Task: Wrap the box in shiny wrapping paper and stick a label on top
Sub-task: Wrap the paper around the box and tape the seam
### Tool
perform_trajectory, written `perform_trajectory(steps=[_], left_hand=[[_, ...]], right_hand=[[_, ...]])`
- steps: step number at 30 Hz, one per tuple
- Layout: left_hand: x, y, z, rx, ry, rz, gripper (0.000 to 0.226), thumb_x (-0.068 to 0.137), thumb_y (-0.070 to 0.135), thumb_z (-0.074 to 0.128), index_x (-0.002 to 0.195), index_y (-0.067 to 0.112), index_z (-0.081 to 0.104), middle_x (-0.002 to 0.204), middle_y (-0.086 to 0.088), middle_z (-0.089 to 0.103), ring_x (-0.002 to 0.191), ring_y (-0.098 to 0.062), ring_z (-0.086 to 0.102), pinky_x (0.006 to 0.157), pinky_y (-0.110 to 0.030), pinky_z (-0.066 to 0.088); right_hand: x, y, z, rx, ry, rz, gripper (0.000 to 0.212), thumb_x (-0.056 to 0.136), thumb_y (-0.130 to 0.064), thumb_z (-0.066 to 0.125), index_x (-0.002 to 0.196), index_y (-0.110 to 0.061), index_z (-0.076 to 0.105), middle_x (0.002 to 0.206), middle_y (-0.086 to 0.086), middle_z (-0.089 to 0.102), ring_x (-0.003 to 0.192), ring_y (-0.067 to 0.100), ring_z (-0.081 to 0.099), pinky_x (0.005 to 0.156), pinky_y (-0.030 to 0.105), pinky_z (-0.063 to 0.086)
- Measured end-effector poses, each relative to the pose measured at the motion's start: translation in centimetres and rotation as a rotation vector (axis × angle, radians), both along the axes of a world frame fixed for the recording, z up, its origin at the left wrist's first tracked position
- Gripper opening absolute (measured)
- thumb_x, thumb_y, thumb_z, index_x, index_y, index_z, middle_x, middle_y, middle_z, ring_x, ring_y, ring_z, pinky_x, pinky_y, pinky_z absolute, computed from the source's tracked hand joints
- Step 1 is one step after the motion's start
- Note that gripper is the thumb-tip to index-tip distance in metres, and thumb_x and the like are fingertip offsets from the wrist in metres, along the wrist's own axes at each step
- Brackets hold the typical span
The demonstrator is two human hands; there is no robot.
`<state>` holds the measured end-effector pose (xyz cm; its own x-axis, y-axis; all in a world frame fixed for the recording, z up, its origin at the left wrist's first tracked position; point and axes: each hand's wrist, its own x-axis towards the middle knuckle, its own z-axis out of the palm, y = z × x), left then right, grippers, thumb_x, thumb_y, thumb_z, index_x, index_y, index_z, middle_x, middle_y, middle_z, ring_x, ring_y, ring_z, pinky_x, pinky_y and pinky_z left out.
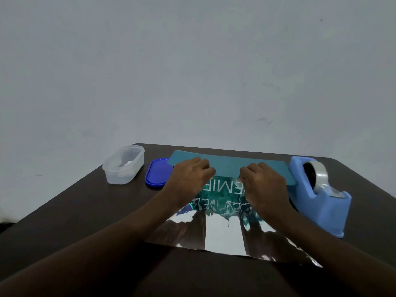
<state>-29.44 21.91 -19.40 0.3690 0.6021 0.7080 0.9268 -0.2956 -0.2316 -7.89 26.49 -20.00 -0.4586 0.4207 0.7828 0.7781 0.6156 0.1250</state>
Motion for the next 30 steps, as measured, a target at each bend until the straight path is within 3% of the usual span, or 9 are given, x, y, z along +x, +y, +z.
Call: perform_trajectory(steps=[4,7,9,11,15,21,26,30], left_hand=[[0.0,0.2,-0.2,0.034,0.030,-0.019,0.014,0.076,0.014,0.081,0.083,0.016,0.070,0.074,0.001,0.060,0.063,-0.016,0.054,0.048,-0.031,0.045],[-0.1,0.0,-0.5,0.045,0.025,-0.060,0.007,0.082,0.020,0.075,0.083,0.016,0.070,0.076,0.001,0.059,0.066,-0.016,0.053,0.050,-0.031,0.044],[-0.1,-0.2,-0.7,0.016,-0.055,-0.074,0.015,0.088,0.032,0.068,0.084,0.018,0.071,0.077,0.004,0.058,0.068,-0.014,0.052,0.053,-0.027,0.041],[0.0,-0.3,-0.7,-0.026,-0.170,-0.060,0.022,0.089,0.040,0.064,0.084,0.020,0.072,0.078,0.008,0.058,0.070,-0.010,0.050,0.055,-0.023,0.038],[0.2,-0.4,0.1,-0.106,-0.281,-0.036,0.020,0.091,0.037,0.063,0.083,0.020,0.071,0.077,0.011,0.055,0.072,-0.009,0.050,0.055,-0.024,0.037],[0.1,-0.1,1.3,-0.249,-0.387,-0.029,0.005,0.086,0.022,0.070,0.089,0.025,0.072,0.084,0.011,0.065,0.080,-0.009,0.060,0.071,-0.036,0.054],[-0.4,0.3,2.2,-0.356,-0.449,-0.013,0.010,0.081,0.014,0.073,0.086,0.022,0.076,0.083,0.009,0.072,0.077,-0.008,0.066,0.072,-0.029,0.055],[-1.0,-0.3,2.7,-0.369,-0.442,0.052,0.005,0.083,0.016,0.072,0.084,0.019,0.076,0.082,0.008,0.072,0.076,-0.006,0.064,0.061,-0.017,0.039]], right_hand=[[0.3,0.2,-0.3,0.009,0.008,0.067,0.024,0.063,0.002,0.083,0.074,-0.009,0.066,0.067,0.004,0.062,0.059,0.021,0.052,0.055,0.025,0.032],[0.3,0.1,-0.6,-0.024,0.045,0.127,0.016,0.082,-0.019,0.076,0.077,-0.009,0.065,0.072,0.004,0.061,0.066,0.022,0.052,0.061,0.030,0.041],[0.2,0.1,-0.7,-0.055,0.086,0.116,0.023,0.089,-0.028,0.068,0.076,-0.010,0.065,0.073,0.003,0.061,0.070,0.022,0.052,0.065,0.032,0.041],[0.1,0.3,-0.6,-0.096,0.125,0.096,0.022,0.088,-0.023,0.070,0.072,-0.010,0.064,0.071,0.003,0.061,0.071,0.024,0.051,0.064,0.032,0.038],[-0.3,0.5,-0.1,-0.180,0.151,0.049,0.019,0.080,-0.009,0.075,0.070,-0.011,0.060,0.070,0.002,0.060,0.070,0.025,0.049,0.061,0.030,0.033],[-0.6,0.4,-0.3,-0.248,0.203,0.037,0.020,0.084,-0.001,0.067,0.072,-0.014,0.056,0.073,0.001,0.057,0.074,0.023,0.045,0.065,0.034,0.034],[-0.6,0.7,-0.1,-0.291,0.244,0.029,0.023,0.079,0.002,0.070,0.068,-0.015,0.059,0.071,-0.001,0.059,0.077,0.024,0.045,0.066,0.036,0.035],[-0.4,0.3,0.4,-0.385,0.337,0.073,0.021,0.080,0.000,0.073,0.067,-0.015,0.065,0.072,-0.002,0.063,0.079,0.020,0.046,0.067,0.032,0.031]])
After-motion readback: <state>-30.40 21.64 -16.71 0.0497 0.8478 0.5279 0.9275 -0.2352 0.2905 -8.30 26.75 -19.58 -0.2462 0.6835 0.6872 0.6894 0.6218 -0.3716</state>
